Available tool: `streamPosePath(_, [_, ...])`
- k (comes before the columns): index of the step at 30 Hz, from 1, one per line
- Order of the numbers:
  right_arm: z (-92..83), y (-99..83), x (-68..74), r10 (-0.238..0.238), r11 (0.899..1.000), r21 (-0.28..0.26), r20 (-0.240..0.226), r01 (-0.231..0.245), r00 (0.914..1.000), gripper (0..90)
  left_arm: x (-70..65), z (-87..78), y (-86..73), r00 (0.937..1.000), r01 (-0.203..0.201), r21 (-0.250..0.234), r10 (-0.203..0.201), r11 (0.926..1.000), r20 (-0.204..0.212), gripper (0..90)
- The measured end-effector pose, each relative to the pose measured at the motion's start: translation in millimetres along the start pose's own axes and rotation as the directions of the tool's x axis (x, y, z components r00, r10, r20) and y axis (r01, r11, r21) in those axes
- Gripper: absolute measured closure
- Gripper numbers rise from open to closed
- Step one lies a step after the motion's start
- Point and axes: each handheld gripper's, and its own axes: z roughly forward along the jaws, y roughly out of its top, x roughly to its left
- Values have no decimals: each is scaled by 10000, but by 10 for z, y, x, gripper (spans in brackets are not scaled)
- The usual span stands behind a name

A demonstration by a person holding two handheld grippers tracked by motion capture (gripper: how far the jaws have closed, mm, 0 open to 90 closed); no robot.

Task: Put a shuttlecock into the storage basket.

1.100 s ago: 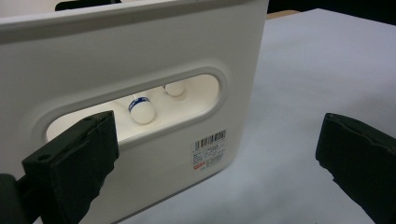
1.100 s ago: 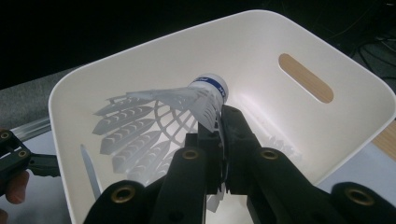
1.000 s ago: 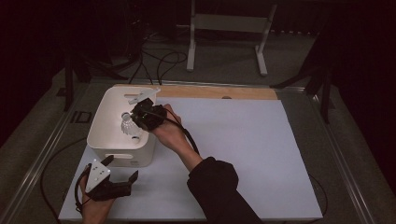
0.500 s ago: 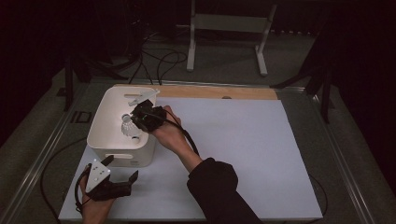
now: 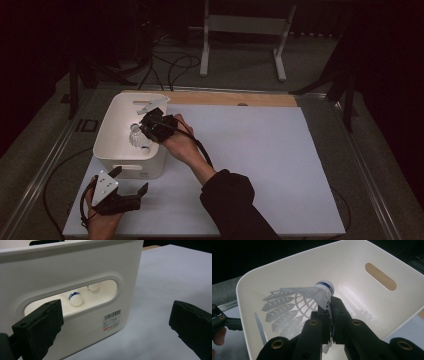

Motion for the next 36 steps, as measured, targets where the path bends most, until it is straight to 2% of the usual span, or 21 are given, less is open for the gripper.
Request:
streamPosePath(2, [0, -2, 0, 14, 10000, -4, -14, -14, 10000, 857, 0, 1, 0, 10000, -1, 6, 1, 10000, -4, 0])
streamPosePath(4, [-1, -4, 1, -35, 10000, -54, -81, 34, 10000, 790, -2, 1, 0, 10000, 3, -5, -3, 10000, -3, 0])
streamPosePath(5, [-4, -4, 1, -40, 9999, -99, -179, 38, 9998, 717, -2, 2, 0, 10000, 8, -4, -8, 10000, 1, 0])
streamPosePath(8, [0, 3, -20, 259, 9994, -194, -564, -270, 9981, 418, -1, 1, 0, 10000, 5, 0, -5, 10000, 4, 0])
streamPosePath(10, [8, 9, -10, 239, 9996, -119, -188, -241, 9995, 243, -2, 2, 0, 10000, 7, -3, -7, 10000, 2, 0])
streamPosePath(11, [12, 9, -12, 258, 9996, -102, -115, -259, 9996, 213, -3, 2, 0, 10000, 7, -10, -7, 10000, 0, 0])
streamPosePath(14, [13, 10, -14, 354, 9993, -82, 3, -354, 9994, 160, -2, 2, 0, 10000, 7, 2, -7, 10000, 2, 0])
streamPosePath(30, [12, 3, -33, 432, 9990, -104, -6, -433, 9991, 118, -2, 0, 0, 10000, -4, -26, 4, 10000, 2, 0])
streamPosePath(36, [1, -7, -34, 383, 9992, -68, 147, -382, 9992, 103, -1, -1, 0, 10000, 1, -20, -1, 10000, -7, 0])
